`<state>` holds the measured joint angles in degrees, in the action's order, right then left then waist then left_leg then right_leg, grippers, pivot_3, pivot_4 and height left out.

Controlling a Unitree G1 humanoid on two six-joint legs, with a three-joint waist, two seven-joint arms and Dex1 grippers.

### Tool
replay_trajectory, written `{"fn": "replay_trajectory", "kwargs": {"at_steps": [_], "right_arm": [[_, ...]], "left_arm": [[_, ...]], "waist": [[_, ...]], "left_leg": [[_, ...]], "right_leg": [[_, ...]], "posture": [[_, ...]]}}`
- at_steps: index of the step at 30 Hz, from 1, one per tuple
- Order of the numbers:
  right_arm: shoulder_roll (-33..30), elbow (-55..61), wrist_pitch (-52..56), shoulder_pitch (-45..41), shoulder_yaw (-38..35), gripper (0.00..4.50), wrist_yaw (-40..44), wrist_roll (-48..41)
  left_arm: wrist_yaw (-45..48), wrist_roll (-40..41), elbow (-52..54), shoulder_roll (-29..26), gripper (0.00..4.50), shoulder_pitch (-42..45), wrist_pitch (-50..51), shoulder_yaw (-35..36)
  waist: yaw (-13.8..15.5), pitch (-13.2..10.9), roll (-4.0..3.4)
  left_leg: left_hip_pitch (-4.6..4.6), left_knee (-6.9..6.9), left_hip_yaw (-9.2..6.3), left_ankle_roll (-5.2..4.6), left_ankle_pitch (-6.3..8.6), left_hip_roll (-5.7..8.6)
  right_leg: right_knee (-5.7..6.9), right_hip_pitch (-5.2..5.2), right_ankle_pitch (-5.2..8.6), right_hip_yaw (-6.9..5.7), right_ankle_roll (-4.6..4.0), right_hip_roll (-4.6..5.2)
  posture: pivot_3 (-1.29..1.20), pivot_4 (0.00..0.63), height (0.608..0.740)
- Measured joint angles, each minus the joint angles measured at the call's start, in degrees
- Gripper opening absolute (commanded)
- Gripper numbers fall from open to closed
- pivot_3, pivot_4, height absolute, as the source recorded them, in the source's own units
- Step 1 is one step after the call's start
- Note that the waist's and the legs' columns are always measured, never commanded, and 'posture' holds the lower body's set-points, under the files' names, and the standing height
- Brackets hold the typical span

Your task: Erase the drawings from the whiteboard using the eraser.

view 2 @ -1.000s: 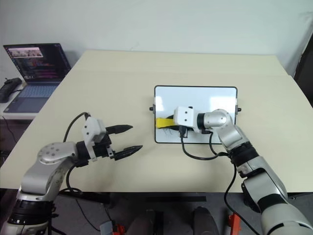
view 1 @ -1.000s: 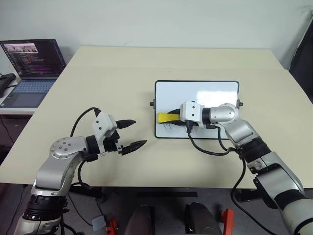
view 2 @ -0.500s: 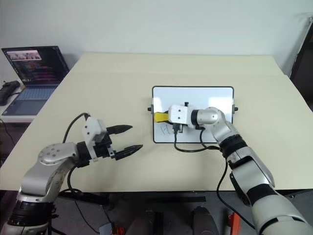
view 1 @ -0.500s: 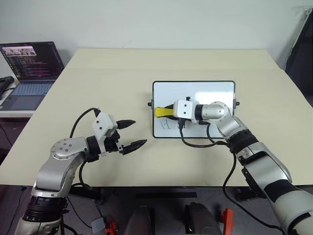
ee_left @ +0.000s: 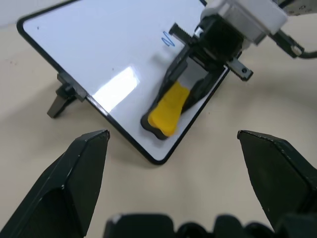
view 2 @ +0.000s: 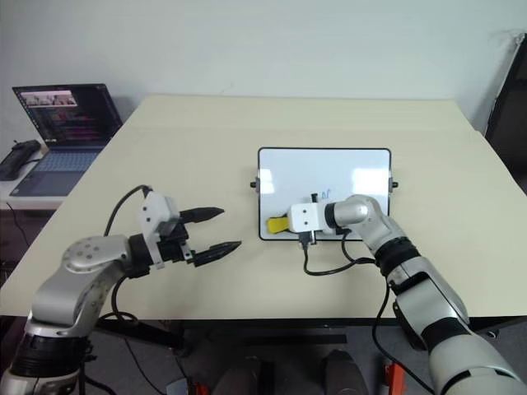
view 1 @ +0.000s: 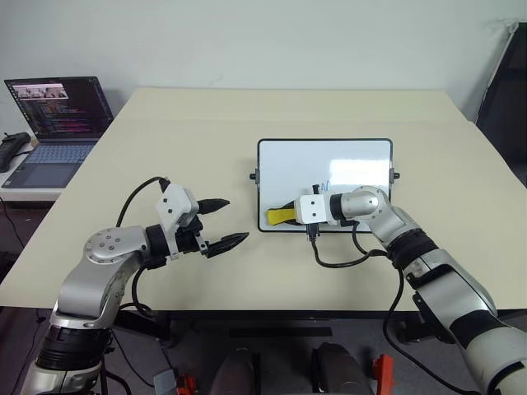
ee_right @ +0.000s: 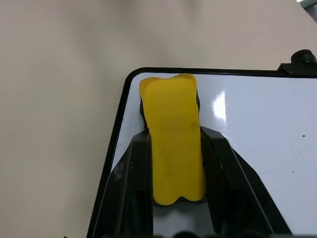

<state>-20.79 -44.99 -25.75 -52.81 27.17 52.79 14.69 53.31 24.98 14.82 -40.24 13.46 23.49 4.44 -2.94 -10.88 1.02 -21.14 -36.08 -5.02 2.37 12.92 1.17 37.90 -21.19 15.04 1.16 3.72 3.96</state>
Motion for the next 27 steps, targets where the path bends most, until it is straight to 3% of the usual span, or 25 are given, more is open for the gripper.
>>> {"fn": "replay_trajectory", "kwargs": {"at_steps": [13,19,27], "right_arm": [[-0.26,-7.81,-0.17,-8.72,-1.06,0.97,-16.21,5.03],[-0.50,-6.52,-0.29,-7.51,-1.39,0.97,-14.10,4.83],[-1.92,8.84,5.32,4.75,-1.54,0.97,-2.62,1.82]], "left_arm": [[1.16,-0.01,0.16,-0.10,4.50,0.88,0.02,-0.27],[1.40,-0.07,-0.02,-0.10,4.50,1.90,0.01,-0.65],[1.85,-0.06,-0.95,-0.09,4.50,4.05,0.01,-1.21]], "waist": [[0.13,0.00,0.00],[0.14,0.01,0.02],[0.21,0.06,0.11]], "left_leg": [[0.10,0.06,-0.08,-0.11,-0.24,0.00],[0.09,0.14,-0.09,-0.11,-0.24,0.00],[0.06,0.21,-0.15,-0.09,-0.23,-0.02]], "right_leg": [[0.05,-0.01,0.01,0.02,-0.37,0.01],[0.03,-0.01,0.04,-0.01,-0.39,0.00],[-0.03,-0.01,0.08,-0.04,-0.38,0.01]], "posture": [[0.00,0.150,0.740],[0.00,0.150,0.740],[0.00,0.150,0.740]]}}
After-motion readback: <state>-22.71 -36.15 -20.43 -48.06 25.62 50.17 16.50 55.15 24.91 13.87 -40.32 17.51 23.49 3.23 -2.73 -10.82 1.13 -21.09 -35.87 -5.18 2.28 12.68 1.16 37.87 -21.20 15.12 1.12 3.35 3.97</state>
